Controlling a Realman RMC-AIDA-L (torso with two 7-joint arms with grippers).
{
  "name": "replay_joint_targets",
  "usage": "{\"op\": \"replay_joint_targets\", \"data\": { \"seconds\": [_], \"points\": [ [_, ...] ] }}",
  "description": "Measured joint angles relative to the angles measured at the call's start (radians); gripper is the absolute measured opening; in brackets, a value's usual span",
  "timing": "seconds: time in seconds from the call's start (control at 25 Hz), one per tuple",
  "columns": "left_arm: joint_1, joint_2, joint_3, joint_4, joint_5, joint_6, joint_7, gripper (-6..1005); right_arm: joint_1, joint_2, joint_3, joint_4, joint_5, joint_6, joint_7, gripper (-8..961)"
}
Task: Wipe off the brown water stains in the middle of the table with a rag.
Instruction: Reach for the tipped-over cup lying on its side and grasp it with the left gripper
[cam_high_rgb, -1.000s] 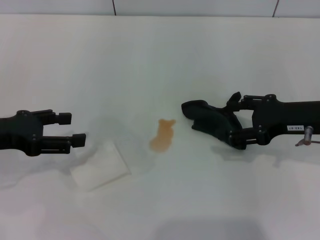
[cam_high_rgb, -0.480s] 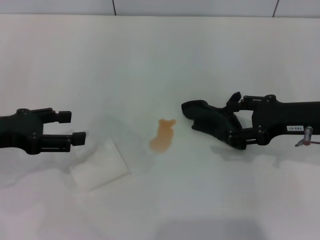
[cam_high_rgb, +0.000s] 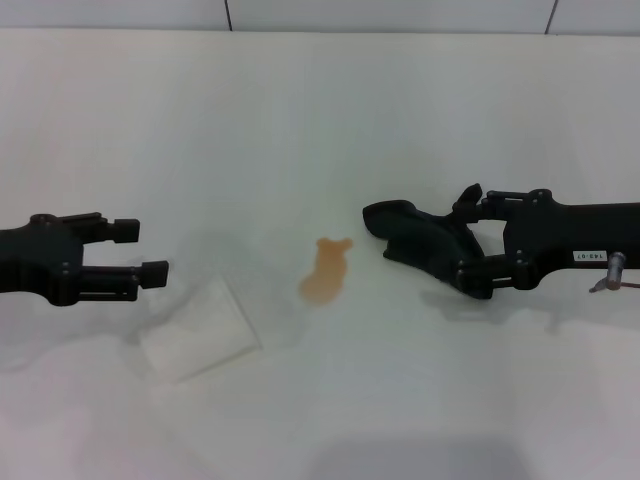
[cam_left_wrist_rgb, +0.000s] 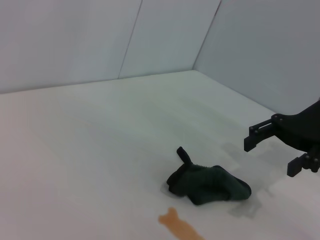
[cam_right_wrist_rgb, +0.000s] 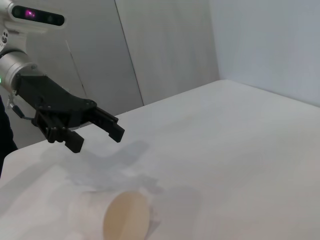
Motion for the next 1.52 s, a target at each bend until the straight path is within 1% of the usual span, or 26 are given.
{"op": "replay_joint_targets", "data": {
  "seconds": [0.2, 0.36, 0.56, 0.76, 0.92, 1.12, 1.28, 1.4, 1.52],
  "points": [
    [-0.009, 0.01, 0.005, 0.03, 0.011, 0.02, -0.034, 886, 0.0, 0.0, -0.004, 0.0, 0.0, 0.0, 0.002, 839],
    [-0.023, 0.019, 0.005, 0.066, 0.054, 0.031, -0.072, 886, 0.0, 0.001, -0.005, 0.001, 0.002, 0.0, 0.004, 839],
    [-0.082, 0.038, 0.027, 0.081, 0.159, 0.071, -0.135, 885, 0.001, 0.001, -0.007, 0.003, 0.004, 0.0, 0.02, 838],
    [-0.154, 0.047, 0.044, 0.11, 0.269, 0.116, -0.163, 885, 0.002, 0.002, -0.011, 0.004, 0.024, 0.0, 0.026, 838],
    [-0.209, 0.054, 0.117, 0.114, 0.335, 0.139, -0.182, 886, 0.003, 0.002, -0.018, 0.005, 0.041, 0.001, 0.027, 838],
    [-0.292, 0.054, 0.182, 0.115, 0.449, 0.157, -0.198, 885, 0.003, 0.003, -0.022, 0.007, 0.056, 0.003, 0.027, 838],
    [-0.344, 0.042, 0.236, 0.115, 0.537, 0.168, -0.203, 885, 0.003, 0.003, -0.032, 0.012, 0.07, 0.013, 0.027, 839],
    [-0.379, 0.033, 0.249, 0.118, 0.577, 0.172, -0.206, 885, 0.003, 0.003, -0.034, 0.014, 0.072, 0.015, 0.027, 839],
    [-0.403, 0.031, 0.25, 0.118, 0.581, 0.171, -0.205, 885, 0.003, 0.003, -0.04, 0.015, 0.073, 0.019, 0.026, 839]
  ]
}}
